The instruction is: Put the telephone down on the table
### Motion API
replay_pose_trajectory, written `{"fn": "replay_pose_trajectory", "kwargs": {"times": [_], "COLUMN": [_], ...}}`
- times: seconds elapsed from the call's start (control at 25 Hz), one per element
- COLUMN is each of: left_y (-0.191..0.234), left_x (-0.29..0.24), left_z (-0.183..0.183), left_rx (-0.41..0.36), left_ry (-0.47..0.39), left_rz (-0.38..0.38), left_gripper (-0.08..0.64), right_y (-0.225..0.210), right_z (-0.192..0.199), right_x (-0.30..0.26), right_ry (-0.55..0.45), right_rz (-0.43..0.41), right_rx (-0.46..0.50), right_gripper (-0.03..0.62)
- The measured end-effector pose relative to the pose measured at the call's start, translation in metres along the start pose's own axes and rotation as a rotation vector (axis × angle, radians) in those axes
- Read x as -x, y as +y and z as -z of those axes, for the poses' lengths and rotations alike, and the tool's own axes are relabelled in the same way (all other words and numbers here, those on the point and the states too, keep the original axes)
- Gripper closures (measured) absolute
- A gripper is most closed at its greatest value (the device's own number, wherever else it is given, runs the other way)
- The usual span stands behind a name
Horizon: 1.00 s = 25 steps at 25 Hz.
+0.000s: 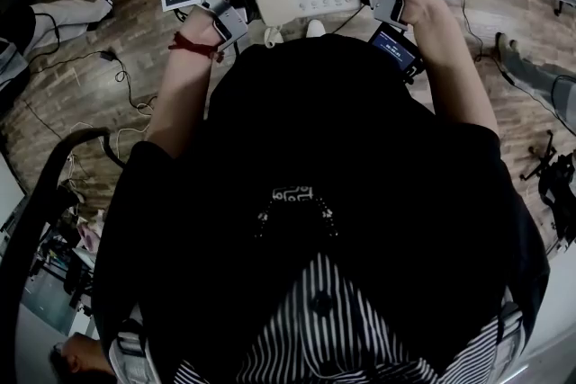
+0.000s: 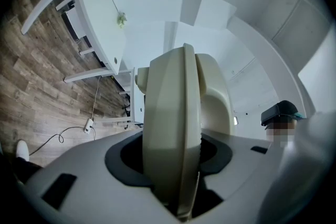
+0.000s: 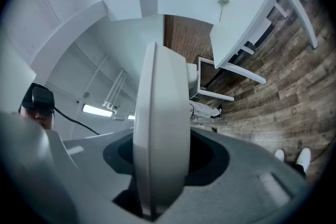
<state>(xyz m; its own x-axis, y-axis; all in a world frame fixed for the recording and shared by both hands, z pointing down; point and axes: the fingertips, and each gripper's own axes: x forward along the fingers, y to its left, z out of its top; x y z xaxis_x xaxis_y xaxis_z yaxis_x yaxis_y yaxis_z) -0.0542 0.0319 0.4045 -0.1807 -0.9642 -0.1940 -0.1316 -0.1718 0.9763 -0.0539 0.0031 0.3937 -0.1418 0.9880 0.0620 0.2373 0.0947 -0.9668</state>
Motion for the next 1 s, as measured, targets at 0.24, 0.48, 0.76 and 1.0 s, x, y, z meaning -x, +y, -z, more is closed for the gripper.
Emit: {"fn": "replay_pose_trajectory", "kwargs": {"times": [0.24,0.48,0.76,1.0], "left_y": [0.007,0.004,0.005,0.012], "left_x": [0.001,0.004,0.004,0.003], "left_z": [-0.002,0.001,0.000,-0.001], "left_rx": [0.079,0.082,0.079,0.084], "left_ry": [-0.009,-0.051,-0.069,-0.047], "left_rz": [-0.032,-0.057,-0.051,-0.036], "left_gripper": [0.359,0.359,0.359,0.359], "right_y": [-0.008,-0.007,-0.007,-0.012], "right_z": [-0.002,0.000,0.000,-0.001], "right_x": [0.000,-0.003,-0.004,-0.001], "right_ry": [0.001,0.037,0.042,0.025], "right_rz": [-0.007,-0.036,-0.049,-0.016], "right_rx": [-0.080,-0.088,-0.115,-0.088], "right_gripper": [0.397,0.397,0.397,0.397]}}
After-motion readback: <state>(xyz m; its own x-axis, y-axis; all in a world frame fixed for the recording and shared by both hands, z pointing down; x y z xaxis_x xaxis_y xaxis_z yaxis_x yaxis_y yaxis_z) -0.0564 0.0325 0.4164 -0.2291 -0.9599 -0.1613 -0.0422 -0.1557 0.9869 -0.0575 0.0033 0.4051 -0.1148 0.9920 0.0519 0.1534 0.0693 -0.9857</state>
